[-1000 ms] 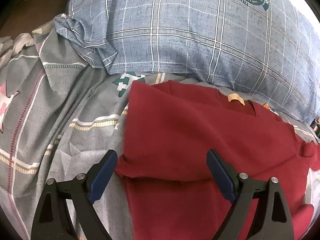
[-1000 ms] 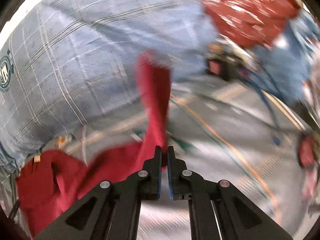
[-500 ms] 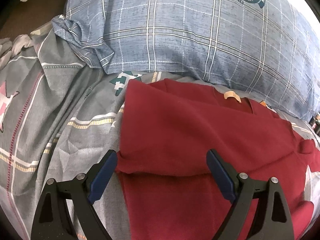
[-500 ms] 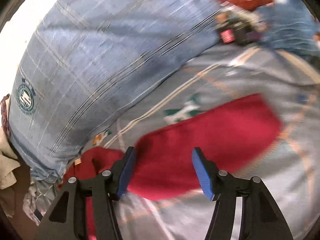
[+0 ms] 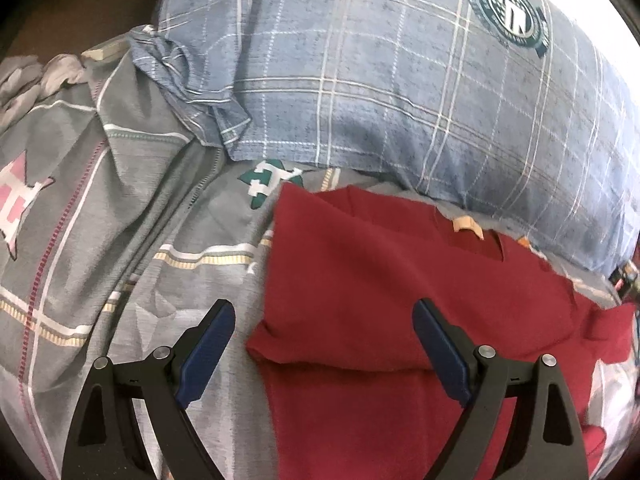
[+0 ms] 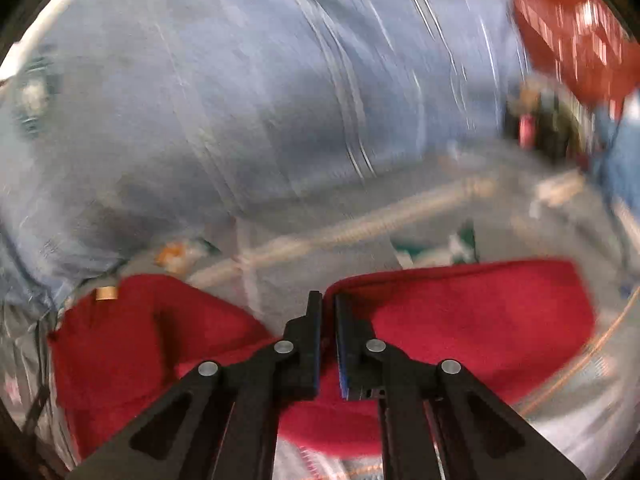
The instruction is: Fold small clothes
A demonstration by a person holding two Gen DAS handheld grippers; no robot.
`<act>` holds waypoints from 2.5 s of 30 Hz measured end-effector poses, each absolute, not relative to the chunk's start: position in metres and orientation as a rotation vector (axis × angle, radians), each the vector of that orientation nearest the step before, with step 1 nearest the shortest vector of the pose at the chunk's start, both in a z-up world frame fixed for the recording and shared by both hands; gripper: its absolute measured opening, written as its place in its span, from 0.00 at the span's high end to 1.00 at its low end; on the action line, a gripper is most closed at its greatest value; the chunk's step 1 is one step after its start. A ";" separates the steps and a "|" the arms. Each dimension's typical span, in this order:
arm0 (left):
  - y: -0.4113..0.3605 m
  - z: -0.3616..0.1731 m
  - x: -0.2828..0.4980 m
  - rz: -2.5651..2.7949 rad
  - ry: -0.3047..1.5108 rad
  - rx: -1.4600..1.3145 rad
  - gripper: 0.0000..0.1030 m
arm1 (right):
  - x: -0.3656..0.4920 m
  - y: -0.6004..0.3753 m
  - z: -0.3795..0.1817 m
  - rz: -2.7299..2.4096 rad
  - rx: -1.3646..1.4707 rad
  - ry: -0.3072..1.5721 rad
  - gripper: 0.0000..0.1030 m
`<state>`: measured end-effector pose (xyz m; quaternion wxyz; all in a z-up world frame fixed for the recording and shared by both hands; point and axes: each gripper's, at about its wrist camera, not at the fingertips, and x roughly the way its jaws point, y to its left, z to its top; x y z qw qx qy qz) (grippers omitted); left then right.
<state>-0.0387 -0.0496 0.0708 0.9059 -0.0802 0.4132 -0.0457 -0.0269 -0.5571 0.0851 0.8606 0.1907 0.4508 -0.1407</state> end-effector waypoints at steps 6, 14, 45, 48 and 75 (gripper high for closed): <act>-0.031 0.074 -0.038 -0.057 0.837 -0.221 0.12 | -0.029 -0.452 0.171 0.057 0.234 0.766 0.94; -0.019 0.072 -0.035 -0.055 0.841 -0.297 0.12 | -0.030 -0.286 0.078 0.424 -0.070 1.008 0.93; 0.013 0.067 -0.007 0.140 0.879 -0.276 0.12 | 0.114 -0.167 0.024 0.505 0.027 0.962 0.89; 0.017 0.073 -0.012 0.141 0.852 -0.298 0.12 | 0.107 -0.201 0.044 0.570 0.203 0.964 0.91; -0.018 0.054 -0.004 0.081 0.868 -0.242 0.12 | 0.051 -0.436 0.024 0.092 0.305 1.021 0.88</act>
